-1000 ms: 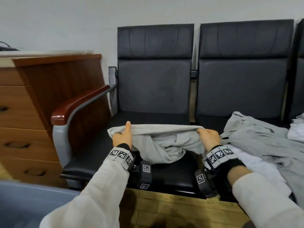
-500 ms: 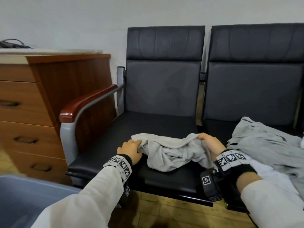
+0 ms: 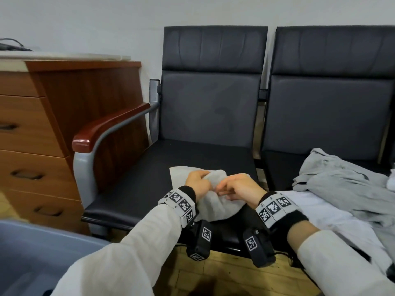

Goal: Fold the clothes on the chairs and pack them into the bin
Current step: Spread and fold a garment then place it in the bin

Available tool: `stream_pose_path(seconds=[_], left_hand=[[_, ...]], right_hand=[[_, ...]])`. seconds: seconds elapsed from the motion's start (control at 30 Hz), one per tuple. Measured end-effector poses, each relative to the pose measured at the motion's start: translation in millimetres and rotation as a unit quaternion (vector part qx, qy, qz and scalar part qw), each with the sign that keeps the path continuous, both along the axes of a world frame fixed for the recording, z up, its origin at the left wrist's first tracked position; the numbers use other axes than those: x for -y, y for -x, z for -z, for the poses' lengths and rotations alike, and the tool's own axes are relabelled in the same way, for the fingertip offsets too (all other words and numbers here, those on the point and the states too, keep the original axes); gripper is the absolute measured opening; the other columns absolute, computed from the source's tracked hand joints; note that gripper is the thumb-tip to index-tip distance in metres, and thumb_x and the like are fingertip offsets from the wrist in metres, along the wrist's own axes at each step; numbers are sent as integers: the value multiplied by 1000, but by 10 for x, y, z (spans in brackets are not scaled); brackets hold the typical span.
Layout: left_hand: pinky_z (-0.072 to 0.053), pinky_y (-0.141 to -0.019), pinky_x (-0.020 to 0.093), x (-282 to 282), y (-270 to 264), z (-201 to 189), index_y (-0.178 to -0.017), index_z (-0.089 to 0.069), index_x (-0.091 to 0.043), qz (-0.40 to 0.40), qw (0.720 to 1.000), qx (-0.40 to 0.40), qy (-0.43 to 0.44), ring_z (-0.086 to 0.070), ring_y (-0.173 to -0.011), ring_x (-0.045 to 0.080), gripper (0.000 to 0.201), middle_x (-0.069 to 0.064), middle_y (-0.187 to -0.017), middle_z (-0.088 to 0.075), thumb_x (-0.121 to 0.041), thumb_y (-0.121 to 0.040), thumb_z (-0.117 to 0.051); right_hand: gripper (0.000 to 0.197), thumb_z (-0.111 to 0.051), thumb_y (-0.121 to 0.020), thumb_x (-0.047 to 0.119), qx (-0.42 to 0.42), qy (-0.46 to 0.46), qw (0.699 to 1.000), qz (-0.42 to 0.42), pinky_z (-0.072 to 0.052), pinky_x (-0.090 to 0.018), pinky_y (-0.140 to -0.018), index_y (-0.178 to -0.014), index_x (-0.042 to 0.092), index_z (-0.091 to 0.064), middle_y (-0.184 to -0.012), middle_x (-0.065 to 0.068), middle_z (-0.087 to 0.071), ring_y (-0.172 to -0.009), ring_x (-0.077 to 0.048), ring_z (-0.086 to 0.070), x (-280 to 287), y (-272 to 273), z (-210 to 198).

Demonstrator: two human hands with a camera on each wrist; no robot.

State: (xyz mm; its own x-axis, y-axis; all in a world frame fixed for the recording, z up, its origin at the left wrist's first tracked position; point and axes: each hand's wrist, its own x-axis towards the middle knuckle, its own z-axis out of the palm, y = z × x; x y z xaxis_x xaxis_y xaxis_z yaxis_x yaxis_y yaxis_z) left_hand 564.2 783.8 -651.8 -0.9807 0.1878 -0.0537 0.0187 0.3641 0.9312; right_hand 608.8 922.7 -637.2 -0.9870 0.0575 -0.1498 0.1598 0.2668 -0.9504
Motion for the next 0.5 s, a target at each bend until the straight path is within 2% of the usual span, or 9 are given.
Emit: stream_pose_path(seconds=[0.07,0.13,0.2,0.23,0.3,0.33,0.37,0.43,0.5], left_hand=[[-49,-75,26,4,-47,34,-104,-70,-8,12,998,-37,57,-56,-86,17,41,0,-86,-62,11,-77,-45],[-50,-73,27,19,-44,115,-95,-73,-3,66,991,-72,89,-56,-77,10,39,-2,-78,-60,12,-78,-41],[-47,-71,16,44,-57,147,-84,-76,-2,125,982,-88,109,-55,-64,-6,40,-11,-66,-61,15,-77,-41],[-46,-70,15,54,-56,146,-70,-77,-9,150,979,-80,115,-54,-59,-5,44,-17,-57,-59,16,-75,-40],[-46,-70,22,74,-68,81,-45,-68,-25,184,970,-66,148,-52,-61,3,54,-16,-46,-56,15,-70,-40],[-48,-71,25,86,-82,19,-44,-65,-26,186,965,-64,172,-54,-64,8,52,-14,-49,-58,12,-70,-42],[-49,-72,27,114,-70,-22,-50,-66,-26,170,960,-75,208,-56,-70,13,46,-11,-58,-61,8,-72,-43],[-50,-76,28,227,-25,-87,-75,-70,-27,76,951,-123,274,-59,-83,18,36,-2,-85,-66,-2,-80,-45],[-50,-86,35,403,79,-60,-100,-66,-26,-40,947,-147,283,-59,-101,23,32,4,-109,-62,-6,-86,-46]], right_hand=[[38,-43,-80,-8,-51,-35,994,90,-56,-34,-71,-63,14,-69,-74,-6,-70,-77,-22,-66,-122,102,83],[40,-49,-79,-7,-103,-93,984,115,-54,-34,-82,-70,27,-68,-83,0,-70,-86,-20,-65,-226,166,156],[54,-47,-74,-13,-142,-129,979,68,-48,-32,-95,-85,37,-64,-103,3,-67,-104,-17,-60,-291,182,184],[62,-44,-72,-14,-145,-139,979,28,-46,-34,-98,-92,41,-64,-111,2,-65,-110,-17,-58,-310,170,190],[72,-40,-69,-12,-136,-152,977,-56,-48,-41,-98,-104,46,-64,-119,-4,-64,-112,-23,-59,-329,181,243],[73,-38,-69,-9,-123,-173,974,-84,-49,-42,-98,-108,48,-63,-122,-7,-61,-113,-25,-59,-326,177,262],[70,-39,-71,-5,-102,-212,967,-96,-47,-40,-100,-111,49,-61,-126,-6,-58,-117,-24,-55,-325,166,267],[56,-47,-78,9,-57,-322,941,-85,-41,-37,-105,-118,45,-58,-126,1,-55,-119,-18,-50,-320,132,236],[47,-57,-81,24,-37,-402,914,-45,-40,-37,-103,-126,37,-54,-125,5,-56,-118,-17,-51,-341,128,215]])
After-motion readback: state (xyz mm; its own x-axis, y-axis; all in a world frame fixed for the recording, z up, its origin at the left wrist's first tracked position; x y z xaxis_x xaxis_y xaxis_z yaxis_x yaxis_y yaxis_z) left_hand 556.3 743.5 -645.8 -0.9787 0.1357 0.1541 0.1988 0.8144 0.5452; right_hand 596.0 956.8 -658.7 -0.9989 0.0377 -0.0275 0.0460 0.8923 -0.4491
